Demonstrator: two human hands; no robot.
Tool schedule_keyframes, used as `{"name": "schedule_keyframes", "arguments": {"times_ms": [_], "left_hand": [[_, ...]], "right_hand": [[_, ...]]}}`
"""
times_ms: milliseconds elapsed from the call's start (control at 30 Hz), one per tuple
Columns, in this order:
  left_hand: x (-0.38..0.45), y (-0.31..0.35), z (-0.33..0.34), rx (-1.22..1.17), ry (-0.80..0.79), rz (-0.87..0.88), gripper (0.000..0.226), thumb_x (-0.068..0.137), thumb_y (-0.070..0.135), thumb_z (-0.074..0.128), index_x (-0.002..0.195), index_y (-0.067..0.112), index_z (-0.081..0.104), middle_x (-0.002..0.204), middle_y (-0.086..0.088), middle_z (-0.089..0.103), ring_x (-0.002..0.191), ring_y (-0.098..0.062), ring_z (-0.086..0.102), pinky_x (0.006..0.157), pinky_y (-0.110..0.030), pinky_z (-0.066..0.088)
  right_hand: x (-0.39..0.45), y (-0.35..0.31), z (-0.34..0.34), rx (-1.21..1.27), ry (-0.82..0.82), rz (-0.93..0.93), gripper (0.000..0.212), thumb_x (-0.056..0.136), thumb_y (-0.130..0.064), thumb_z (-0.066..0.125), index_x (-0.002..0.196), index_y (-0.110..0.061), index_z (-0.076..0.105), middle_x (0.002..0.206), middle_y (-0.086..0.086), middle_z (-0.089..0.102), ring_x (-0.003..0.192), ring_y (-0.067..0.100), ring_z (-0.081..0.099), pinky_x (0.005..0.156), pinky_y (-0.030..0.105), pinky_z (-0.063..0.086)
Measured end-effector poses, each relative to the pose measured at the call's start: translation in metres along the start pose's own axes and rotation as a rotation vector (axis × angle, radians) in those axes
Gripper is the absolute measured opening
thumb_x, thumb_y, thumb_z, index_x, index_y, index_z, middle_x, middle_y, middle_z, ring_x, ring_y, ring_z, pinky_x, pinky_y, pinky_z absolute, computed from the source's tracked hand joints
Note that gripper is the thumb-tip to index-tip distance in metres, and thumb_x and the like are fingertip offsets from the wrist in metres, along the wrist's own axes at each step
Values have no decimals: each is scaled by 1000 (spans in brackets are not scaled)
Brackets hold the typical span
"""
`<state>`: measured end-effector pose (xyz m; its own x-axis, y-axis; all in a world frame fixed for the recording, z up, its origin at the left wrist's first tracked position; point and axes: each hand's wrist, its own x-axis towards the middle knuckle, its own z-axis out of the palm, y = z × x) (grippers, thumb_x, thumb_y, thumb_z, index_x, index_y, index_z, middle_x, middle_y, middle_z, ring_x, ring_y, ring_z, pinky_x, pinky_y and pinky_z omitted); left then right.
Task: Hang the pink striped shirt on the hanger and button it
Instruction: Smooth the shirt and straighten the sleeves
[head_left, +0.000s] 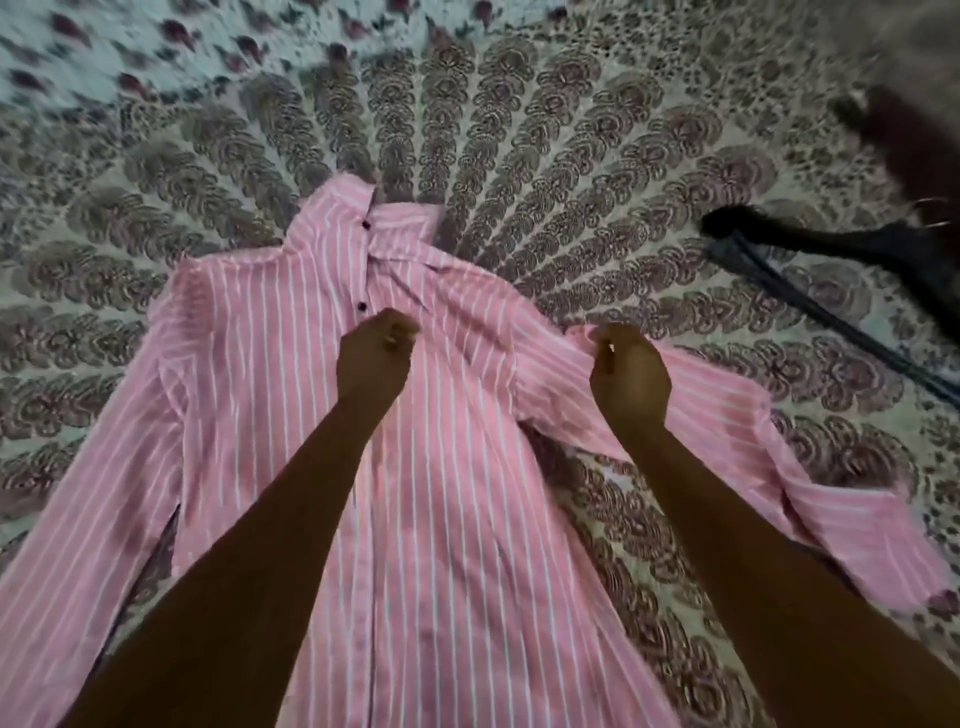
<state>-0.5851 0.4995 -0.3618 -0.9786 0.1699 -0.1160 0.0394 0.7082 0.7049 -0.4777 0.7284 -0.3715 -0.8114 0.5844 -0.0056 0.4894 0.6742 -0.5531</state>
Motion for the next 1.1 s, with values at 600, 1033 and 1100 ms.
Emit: {"name": "schedule_keyframes", "arguments": {"times_ms": [600, 1033, 1100], "left_hand": [[201, 58, 39, 117, -116, 178, 21, 76, 21, 71, 91, 7, 65, 81, -8, 68, 74, -12, 67, 67, -22, 48], [32, 25, 101, 175, -300, 618, 34, 84, 36, 49, 116, 27, 55, 127, -9, 57, 111, -26, 59, 90, -40, 50], [20, 20, 114, 352, -401, 717, 40, 81, 49, 46, 118, 34, 50, 126, -5, 60, 114, -26, 58, 91, -45, 49]], "right_hand": [[159, 8, 32, 277, 36, 14, 22, 81, -12, 46, 100, -4, 53, 99, 21, 60, 84, 29, 56, 78, 43, 47], [26, 106, 12, -417, -191, -70, 63, 90, -48, 20, 143, -16, 32, 151, 13, 29, 139, 35, 26, 115, 48, 10], [4, 122, -5, -409, -157, -48, 60, 90, -46, 27, 139, -12, 38, 145, 18, 39, 135, 37, 34, 115, 41, 15]]}}
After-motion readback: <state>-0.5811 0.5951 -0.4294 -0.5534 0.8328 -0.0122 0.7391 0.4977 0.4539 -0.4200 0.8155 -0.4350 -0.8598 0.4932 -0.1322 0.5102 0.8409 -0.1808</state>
